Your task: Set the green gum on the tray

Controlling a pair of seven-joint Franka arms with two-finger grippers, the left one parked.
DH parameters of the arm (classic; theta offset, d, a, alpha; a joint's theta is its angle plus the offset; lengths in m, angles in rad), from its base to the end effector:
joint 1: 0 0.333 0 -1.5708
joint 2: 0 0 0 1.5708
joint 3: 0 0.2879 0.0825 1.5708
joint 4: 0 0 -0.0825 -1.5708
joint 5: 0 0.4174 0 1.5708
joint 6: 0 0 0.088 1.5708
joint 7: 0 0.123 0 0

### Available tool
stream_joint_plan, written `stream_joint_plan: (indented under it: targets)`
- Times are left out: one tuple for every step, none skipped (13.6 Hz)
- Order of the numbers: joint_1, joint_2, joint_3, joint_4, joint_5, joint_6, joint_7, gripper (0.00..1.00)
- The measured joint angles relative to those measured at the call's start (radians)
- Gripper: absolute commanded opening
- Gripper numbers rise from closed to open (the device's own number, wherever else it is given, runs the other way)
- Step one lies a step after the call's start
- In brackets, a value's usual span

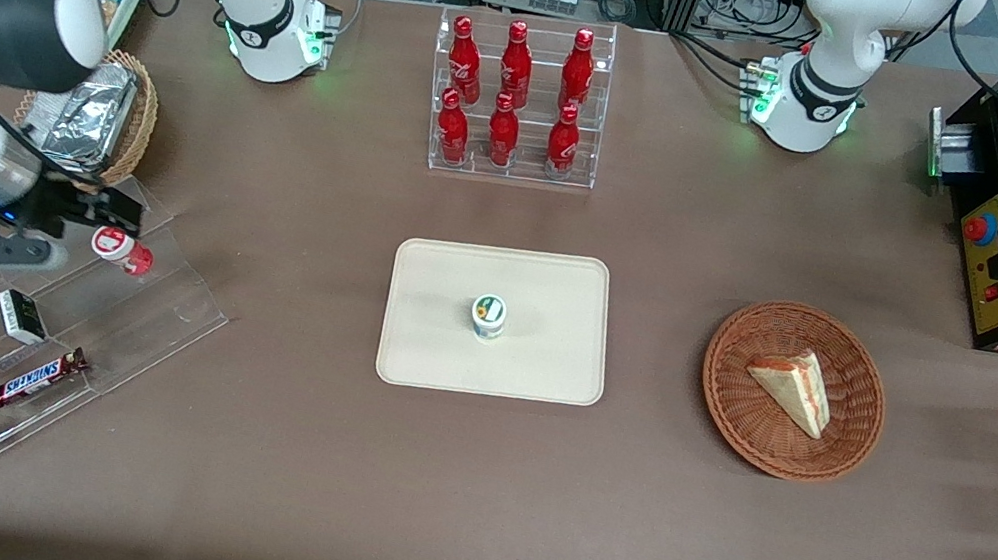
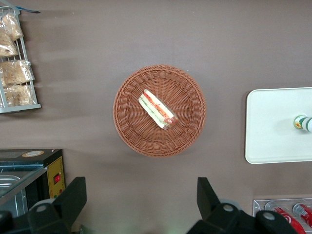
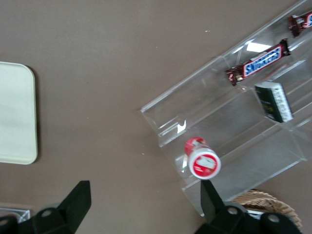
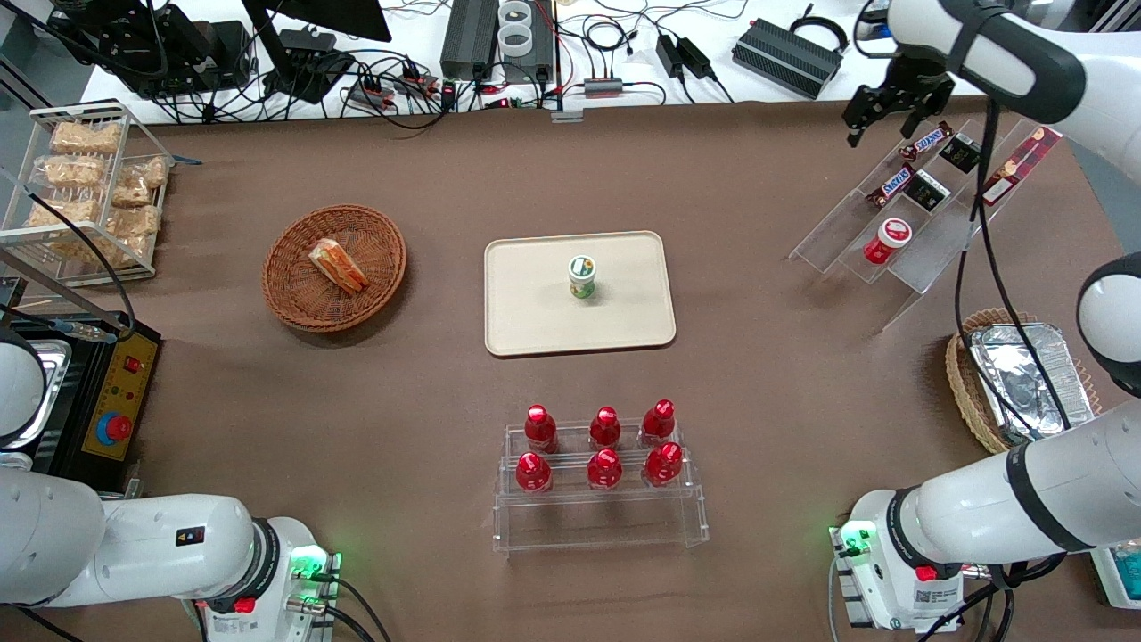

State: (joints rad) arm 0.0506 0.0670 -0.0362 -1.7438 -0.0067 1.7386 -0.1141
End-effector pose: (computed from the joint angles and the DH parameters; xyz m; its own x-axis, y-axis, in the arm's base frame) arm 0.6055 0.0084 0.4666 0.9890 0.1291 -0.0726 0.1295 -0.9916 0.0007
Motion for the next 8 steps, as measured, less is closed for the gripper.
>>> stream_joint_plan:
  targets:
    - [-0.016, -0.023, 0.0, -0.008, 0.0, 0.0, -0.018, 1.0]
    - [-0.026, -0.044, 0.0, -0.012, 0.0, -0.005, -0.027, 1.0]
    - [-0.032, -0.064, 0.0, -0.014, 0.0, -0.018, -0.028, 1.0]
    - [-0.035, -0.081, -0.001, -0.014, 0.0, -0.04, -0.026, 1.0]
    - [-0.035, -0.095, -0.007, -0.014, 0.0, -0.06, -0.02, 1.0]
    - [-0.035, -0.108, -0.015, -0.014, 0.0, -0.081, -0.004, 1.0]
    - [-0.035, -0.119, -0.022, -0.013, 0.0, -0.105, 0.019, 1.0]
    - [-0.035, -0.128, -0.025, -0.008, 0.0, -0.132, 0.045, 1.0]
